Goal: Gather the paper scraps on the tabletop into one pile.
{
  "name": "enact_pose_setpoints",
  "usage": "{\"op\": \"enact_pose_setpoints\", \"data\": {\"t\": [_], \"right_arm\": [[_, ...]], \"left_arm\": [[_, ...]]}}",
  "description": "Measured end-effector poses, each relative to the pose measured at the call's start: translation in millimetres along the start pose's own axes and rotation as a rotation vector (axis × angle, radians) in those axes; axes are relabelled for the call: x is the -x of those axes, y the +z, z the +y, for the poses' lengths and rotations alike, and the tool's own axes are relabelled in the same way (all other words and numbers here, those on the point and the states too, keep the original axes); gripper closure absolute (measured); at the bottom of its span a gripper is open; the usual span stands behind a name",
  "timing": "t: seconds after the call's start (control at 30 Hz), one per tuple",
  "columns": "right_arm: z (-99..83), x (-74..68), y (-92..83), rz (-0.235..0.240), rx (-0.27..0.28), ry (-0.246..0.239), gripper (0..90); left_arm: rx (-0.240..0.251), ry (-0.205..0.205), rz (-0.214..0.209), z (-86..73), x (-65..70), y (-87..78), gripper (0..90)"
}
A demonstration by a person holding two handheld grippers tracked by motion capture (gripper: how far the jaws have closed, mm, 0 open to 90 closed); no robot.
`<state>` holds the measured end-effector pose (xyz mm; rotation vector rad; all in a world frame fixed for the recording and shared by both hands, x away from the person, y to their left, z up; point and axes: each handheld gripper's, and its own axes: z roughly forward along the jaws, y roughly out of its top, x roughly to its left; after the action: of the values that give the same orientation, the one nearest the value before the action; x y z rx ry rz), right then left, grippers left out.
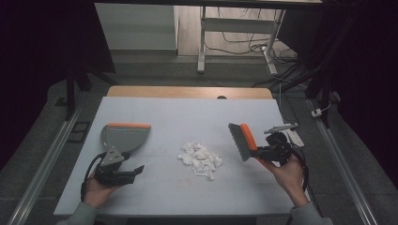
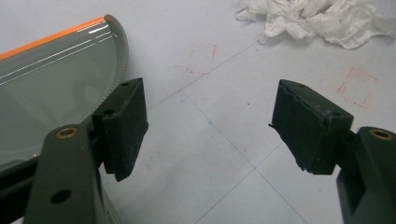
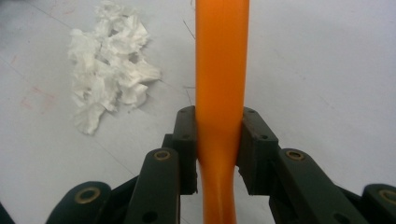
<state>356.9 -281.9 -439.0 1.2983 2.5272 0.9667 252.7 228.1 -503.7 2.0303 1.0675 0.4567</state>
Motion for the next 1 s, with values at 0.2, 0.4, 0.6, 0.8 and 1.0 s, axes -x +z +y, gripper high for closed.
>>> {"op": "enact_pose_setpoints", "data": {"t": [0.2,0.4,0.6,0.8,1.0], "right_arm": [[-20.0,9.1,-9.2,-0.018,0.067,-0.010,71.3],[-36.7,16.9,-14.7,-0.026,0.108,-0.020,71.3],[-51.6,22.4,-19.0,-0.033,0.135,-0.029,71.3],[-54.5,22.8,-18.5,-0.033,0.145,-0.042,71.3],[-54.4,20.6,-16.5,-0.032,0.152,-0.058,71.3]], "left_arm": [[0.005,-0.003,0.001,0.6,-0.1,-1.0,27.3],[0.003,0.002,0.000,-0.7,0.6,-1.7,27.2],[0.018,-0.006,0.006,-1.5,-1.8,-5.1,27.2],[0.024,0.002,0.003,-1.1,-0.5,-6.0,27.1],[0.025,0.000,0.001,-1.4,-1.0,-5.9,27.1]]}}
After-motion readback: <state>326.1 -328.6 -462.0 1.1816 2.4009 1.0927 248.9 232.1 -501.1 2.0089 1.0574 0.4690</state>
